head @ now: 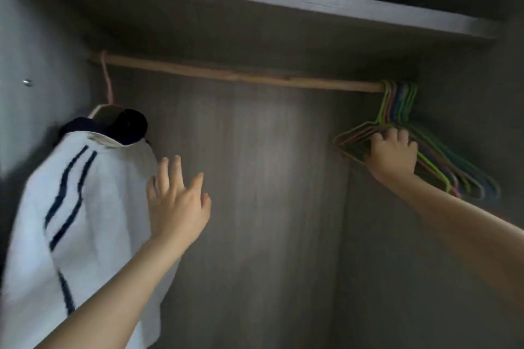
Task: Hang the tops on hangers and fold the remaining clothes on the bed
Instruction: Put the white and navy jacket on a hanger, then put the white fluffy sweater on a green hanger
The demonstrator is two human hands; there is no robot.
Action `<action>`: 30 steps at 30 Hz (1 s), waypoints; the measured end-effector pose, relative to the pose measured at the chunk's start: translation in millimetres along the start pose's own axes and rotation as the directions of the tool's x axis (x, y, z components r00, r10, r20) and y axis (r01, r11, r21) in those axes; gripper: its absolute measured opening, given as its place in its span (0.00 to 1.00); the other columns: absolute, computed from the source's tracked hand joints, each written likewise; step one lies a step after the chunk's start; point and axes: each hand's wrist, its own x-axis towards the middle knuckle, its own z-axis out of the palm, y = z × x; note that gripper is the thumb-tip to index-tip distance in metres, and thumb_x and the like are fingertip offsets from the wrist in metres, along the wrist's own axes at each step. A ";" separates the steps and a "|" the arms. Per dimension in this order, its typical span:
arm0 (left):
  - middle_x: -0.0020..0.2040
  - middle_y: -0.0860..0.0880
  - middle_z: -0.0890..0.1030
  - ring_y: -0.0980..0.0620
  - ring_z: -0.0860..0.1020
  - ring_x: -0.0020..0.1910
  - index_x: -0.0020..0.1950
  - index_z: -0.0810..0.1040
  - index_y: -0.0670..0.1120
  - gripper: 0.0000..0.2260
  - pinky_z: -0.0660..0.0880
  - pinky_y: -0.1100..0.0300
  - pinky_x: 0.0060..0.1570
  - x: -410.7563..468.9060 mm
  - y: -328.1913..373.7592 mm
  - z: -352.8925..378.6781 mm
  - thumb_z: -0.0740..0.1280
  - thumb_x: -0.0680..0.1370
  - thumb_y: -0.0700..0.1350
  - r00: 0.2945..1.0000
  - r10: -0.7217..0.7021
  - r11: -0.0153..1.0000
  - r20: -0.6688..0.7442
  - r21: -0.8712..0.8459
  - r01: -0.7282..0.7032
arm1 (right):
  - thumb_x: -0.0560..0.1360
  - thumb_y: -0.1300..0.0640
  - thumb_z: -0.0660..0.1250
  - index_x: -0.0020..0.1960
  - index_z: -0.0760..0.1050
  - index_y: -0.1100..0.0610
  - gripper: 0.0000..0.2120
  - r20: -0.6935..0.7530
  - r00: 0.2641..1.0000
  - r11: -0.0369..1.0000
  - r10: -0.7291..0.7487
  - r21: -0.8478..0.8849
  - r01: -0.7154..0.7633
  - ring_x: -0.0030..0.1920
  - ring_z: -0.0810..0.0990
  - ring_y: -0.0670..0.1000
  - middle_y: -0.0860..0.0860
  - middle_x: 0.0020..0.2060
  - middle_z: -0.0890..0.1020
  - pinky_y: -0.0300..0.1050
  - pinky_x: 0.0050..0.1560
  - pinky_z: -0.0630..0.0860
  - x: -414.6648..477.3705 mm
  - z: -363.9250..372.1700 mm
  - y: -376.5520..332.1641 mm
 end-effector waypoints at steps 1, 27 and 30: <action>0.60 0.29 0.74 0.27 0.71 0.60 0.49 0.82 0.38 0.14 0.70 0.32 0.50 -2.0 11.1 8.3 0.69 0.65 0.41 1.000 0.015 1.000 0.018 -0.021 -0.014 | 0.77 0.56 0.60 0.64 0.68 0.62 0.17 -0.007 0.999 0.999 0.031 -0.044 -0.032 0.64 0.64 0.63 0.62 0.63 0.69 0.54 0.60 0.64 -0.5 0.8 15.5; 0.55 0.27 0.74 0.26 0.73 0.54 0.48 0.81 0.36 0.15 0.72 0.35 0.44 7.1 51.3 75.0 0.71 0.63 0.41 0.967 -0.036 0.986 0.252 -0.151 0.076 | 0.76 0.65 0.56 0.55 0.69 0.63 0.09 0.096 0.988 0.987 0.118 -0.120 -0.106 0.53 0.78 0.62 0.63 0.51 0.79 0.48 0.43 0.67 3.6 17.0 79.1; 0.55 0.27 0.75 0.26 0.74 0.54 0.48 0.81 0.36 0.16 0.73 0.35 0.44 11.3 52.7 80.9 0.70 0.63 0.41 0.969 -0.015 0.981 0.248 -0.186 0.063 | 0.76 0.64 0.56 0.57 0.68 0.63 0.10 0.022 0.991 0.988 0.129 -0.093 -0.126 0.52 0.78 0.64 0.64 0.51 0.79 0.50 0.46 0.70 8.2 9.0 70.3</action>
